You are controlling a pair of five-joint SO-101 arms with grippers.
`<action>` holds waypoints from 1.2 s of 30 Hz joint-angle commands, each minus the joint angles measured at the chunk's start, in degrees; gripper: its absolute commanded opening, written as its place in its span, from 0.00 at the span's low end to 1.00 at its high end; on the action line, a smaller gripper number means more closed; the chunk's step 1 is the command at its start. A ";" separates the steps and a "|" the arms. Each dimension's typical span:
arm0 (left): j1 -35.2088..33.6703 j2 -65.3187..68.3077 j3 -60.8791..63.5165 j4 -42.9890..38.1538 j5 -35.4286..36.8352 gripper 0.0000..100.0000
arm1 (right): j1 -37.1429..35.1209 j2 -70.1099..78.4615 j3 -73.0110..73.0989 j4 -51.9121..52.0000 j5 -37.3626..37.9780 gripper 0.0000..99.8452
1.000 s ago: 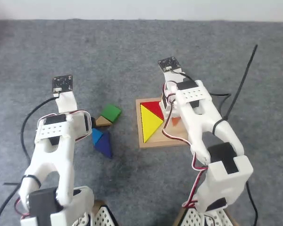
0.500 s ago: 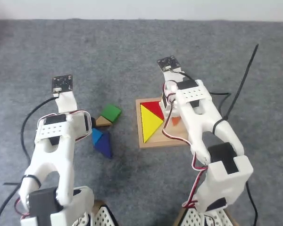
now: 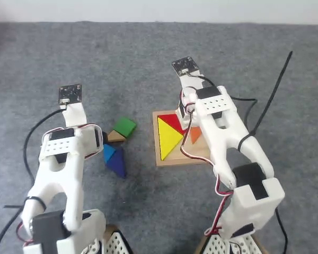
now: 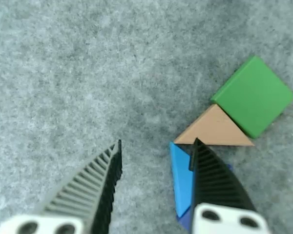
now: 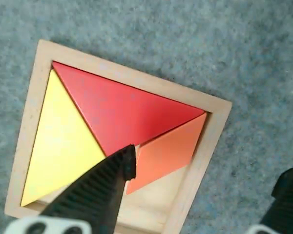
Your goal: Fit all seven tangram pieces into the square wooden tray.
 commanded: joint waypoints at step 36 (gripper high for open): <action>0.26 -0.09 -0.31 -0.53 -0.62 0.22 | 8.31 5.67 -2.73 -3.03 3.69 0.44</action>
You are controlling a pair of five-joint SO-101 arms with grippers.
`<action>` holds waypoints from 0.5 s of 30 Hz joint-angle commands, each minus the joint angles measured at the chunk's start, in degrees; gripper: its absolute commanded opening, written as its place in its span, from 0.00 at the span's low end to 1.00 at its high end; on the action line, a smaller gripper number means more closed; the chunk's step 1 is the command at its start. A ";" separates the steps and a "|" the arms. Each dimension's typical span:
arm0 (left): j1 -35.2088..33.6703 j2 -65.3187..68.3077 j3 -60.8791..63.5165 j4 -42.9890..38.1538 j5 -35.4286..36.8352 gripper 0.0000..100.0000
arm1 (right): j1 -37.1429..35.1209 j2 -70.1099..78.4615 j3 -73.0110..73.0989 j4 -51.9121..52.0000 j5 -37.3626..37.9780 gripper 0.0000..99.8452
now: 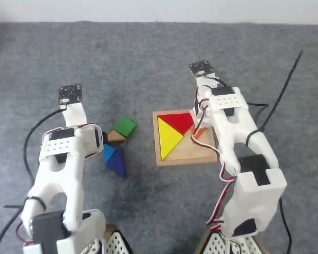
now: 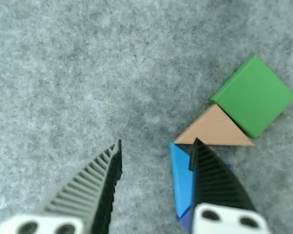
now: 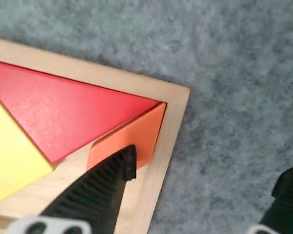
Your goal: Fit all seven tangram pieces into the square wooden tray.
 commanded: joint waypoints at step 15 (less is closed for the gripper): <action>0.26 0.00 -0.31 -0.53 -0.62 0.22 | -0.92 -15.69 -0.70 3.03 -0.88 0.44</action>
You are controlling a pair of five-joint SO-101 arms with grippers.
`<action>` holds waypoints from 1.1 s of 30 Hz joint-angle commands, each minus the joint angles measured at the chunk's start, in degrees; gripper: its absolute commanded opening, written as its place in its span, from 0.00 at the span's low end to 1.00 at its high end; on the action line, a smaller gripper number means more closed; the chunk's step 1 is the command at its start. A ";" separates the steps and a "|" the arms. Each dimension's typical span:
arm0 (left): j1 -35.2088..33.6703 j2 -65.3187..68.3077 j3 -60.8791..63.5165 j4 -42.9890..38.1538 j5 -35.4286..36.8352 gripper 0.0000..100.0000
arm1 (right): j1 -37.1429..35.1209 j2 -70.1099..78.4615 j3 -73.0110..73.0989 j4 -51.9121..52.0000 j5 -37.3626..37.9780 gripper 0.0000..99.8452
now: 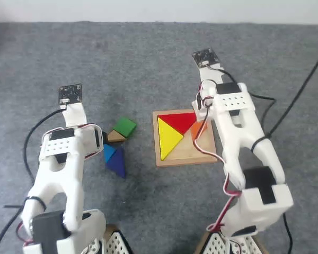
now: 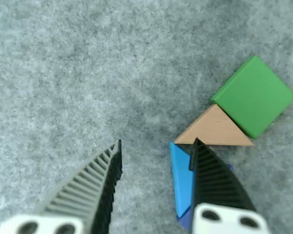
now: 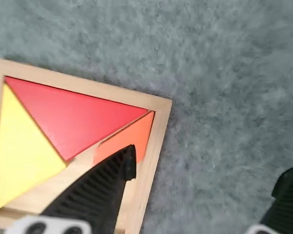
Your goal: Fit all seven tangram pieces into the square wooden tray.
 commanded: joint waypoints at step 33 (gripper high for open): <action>0.00 0.00 -0.31 -0.62 -0.62 0.22 | -11.82 -9.45 28.66 -4.88 0.00 0.44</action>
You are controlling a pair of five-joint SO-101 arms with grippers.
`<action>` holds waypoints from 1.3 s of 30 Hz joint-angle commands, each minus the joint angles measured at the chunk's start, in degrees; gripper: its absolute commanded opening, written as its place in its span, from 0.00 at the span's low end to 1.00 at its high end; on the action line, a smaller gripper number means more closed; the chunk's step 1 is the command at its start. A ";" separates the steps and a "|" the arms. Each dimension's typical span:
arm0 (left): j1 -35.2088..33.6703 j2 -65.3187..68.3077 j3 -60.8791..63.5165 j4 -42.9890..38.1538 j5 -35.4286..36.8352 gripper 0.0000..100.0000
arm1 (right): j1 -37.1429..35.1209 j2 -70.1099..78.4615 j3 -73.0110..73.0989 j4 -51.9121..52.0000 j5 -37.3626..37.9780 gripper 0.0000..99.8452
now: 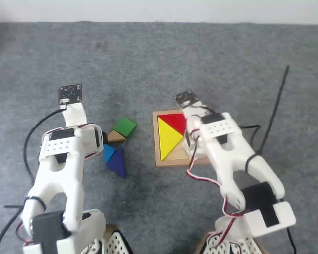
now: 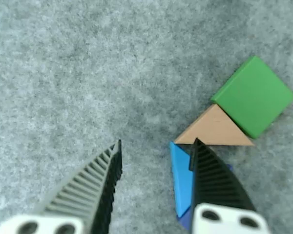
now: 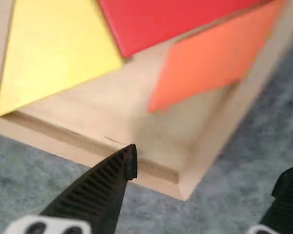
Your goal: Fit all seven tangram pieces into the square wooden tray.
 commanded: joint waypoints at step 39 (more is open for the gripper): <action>0.18 0.00 -0.48 -0.62 -0.62 0.22 | 1.10 -20.18 -1.49 7.25 -1.32 0.44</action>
